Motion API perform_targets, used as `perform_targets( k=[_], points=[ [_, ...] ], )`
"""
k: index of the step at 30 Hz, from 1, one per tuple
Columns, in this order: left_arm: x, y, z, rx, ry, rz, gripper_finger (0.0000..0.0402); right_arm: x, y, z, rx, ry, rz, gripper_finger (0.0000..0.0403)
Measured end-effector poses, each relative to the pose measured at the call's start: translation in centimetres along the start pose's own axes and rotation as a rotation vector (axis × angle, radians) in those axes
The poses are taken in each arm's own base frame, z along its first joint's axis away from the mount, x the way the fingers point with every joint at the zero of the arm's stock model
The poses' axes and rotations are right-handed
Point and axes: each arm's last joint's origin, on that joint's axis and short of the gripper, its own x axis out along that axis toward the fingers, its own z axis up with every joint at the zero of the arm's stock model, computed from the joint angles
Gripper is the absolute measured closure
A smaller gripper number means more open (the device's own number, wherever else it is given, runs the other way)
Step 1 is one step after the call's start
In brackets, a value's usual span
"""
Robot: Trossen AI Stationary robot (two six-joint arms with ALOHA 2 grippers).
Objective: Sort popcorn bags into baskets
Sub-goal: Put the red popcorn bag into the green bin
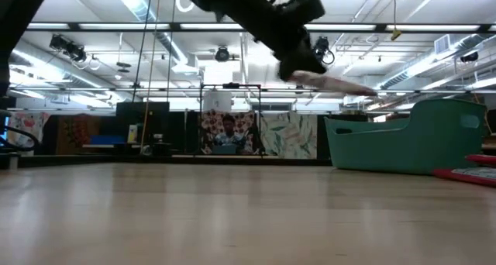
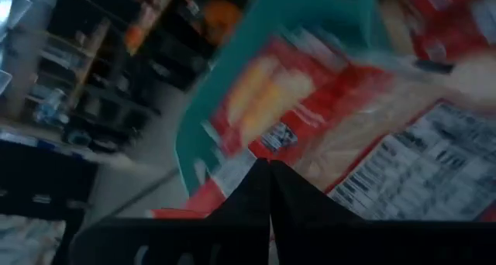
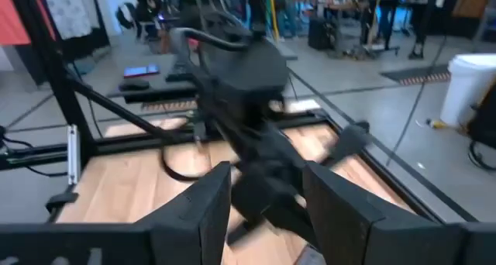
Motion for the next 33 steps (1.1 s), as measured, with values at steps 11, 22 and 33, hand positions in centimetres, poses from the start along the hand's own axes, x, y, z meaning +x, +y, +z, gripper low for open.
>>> perform_targets(
  k=[11,22,33],
  points=[
    [4.8,0.3,-2.3,-0.103,-0.204,0.159,0.0401,-0.5,0.4,1.1,-0.042,-0.101,0.035,0.0235],
    [10.0,2.2,-1.2,-0.195,-0.314,0.190,0.0401,-0.1,0.6,0.9,-0.063,-0.092,0.034,0.0235],
    [15.6,0.2,-4.8,-0.262,-0.302,0.130,0.0368,0.0,0.7,0.9,-0.052,-0.089,0.037,0.0235]
  ],
)
